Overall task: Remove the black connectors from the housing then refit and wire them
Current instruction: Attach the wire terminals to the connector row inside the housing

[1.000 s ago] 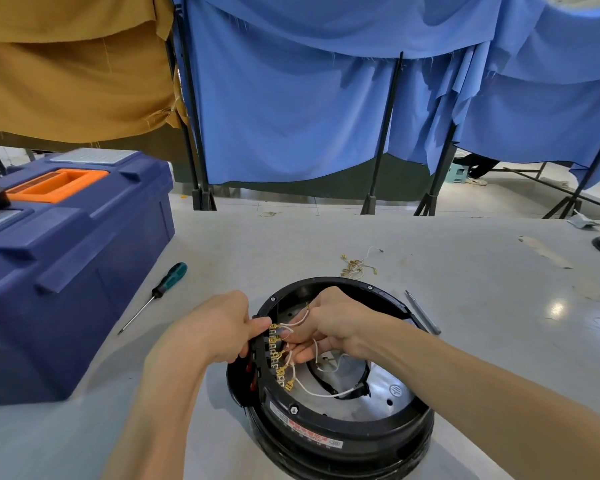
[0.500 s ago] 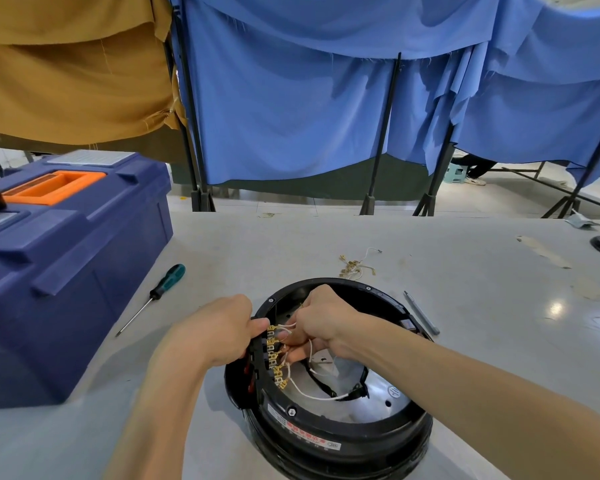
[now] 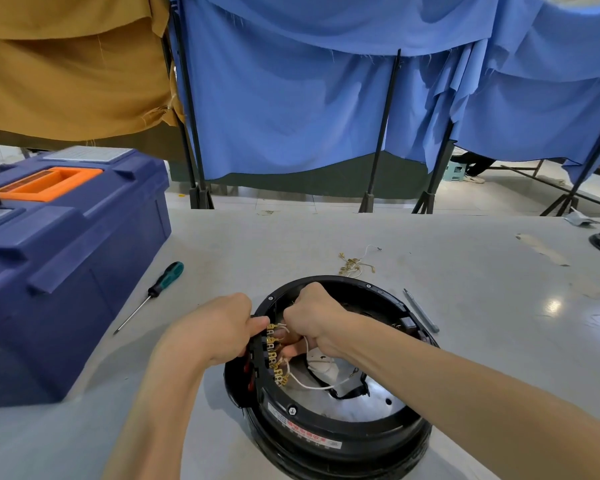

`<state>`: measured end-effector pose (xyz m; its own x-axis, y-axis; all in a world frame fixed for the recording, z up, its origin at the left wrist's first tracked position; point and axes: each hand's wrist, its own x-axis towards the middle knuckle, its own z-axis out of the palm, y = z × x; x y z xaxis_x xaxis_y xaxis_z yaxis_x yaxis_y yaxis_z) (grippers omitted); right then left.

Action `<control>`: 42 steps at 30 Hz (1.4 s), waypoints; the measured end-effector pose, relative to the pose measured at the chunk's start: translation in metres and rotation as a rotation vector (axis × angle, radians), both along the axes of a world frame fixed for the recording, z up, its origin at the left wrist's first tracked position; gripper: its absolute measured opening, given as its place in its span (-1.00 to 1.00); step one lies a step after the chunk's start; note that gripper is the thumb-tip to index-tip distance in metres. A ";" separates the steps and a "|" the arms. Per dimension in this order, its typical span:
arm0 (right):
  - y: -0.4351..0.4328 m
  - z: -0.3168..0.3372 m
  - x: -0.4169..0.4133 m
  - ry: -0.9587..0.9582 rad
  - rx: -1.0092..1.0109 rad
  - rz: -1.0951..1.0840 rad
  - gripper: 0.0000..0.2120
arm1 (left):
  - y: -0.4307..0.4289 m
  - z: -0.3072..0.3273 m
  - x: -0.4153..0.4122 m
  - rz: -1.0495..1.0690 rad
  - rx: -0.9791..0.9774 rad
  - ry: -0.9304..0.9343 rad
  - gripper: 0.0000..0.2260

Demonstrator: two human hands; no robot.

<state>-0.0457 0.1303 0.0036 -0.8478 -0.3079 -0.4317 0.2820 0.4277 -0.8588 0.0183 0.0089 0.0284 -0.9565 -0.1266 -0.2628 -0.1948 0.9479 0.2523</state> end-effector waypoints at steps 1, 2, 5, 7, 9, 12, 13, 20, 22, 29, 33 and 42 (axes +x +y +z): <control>-0.001 0.000 0.000 0.000 -0.001 -0.003 -0.81 | 0.000 0.000 -0.001 0.000 -0.008 -0.002 -0.59; -0.001 0.000 0.001 0.000 -0.002 -0.001 -0.81 | 0.002 0.000 -0.001 -0.001 -0.020 -0.005 -0.60; 0.003 0.003 0.003 -0.007 -0.011 0.040 -0.82 | 0.008 0.002 -0.003 0.006 -0.068 -0.017 -0.63; 0.008 0.008 0.004 -0.022 -0.009 0.097 -0.81 | 0.010 0.002 -0.003 0.012 -0.080 -0.031 -0.64; 0.014 0.014 0.004 -0.028 0.008 0.162 -0.81 | 0.007 0.001 -0.003 0.018 -0.049 -0.034 -0.63; 0.022 0.022 0.006 -0.032 0.000 0.192 -0.76 | 0.002 0.000 0.000 0.045 0.029 -0.023 -0.61; 0.025 0.024 0.007 -0.025 -0.011 0.176 -0.76 | 0.000 0.000 0.001 0.055 0.056 -0.016 -0.60; 0.046 0.028 0.023 0.543 0.354 0.197 -0.89 | -0.003 0.003 0.005 0.064 0.124 -0.019 -0.54; 0.051 0.027 0.034 0.673 0.376 0.229 -0.90 | -0.003 0.003 0.006 0.056 0.105 -0.037 -0.50; 0.047 0.018 0.047 0.398 0.245 0.322 -0.74 | -0.002 0.006 0.011 0.027 0.068 -0.080 -0.52; 0.040 0.019 0.043 0.088 0.086 0.220 -0.82 | -0.002 0.007 0.012 0.023 0.061 -0.075 -0.52; 0.033 0.013 0.039 -0.072 -0.021 0.145 -0.90 | -0.003 0.006 0.012 0.029 0.093 -0.072 -0.54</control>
<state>-0.0062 0.1633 0.0162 -0.7611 -0.4341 -0.4821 0.2798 0.4508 -0.8476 0.0301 0.0063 0.0348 -0.9312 -0.1255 -0.3423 -0.2421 0.9149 0.3231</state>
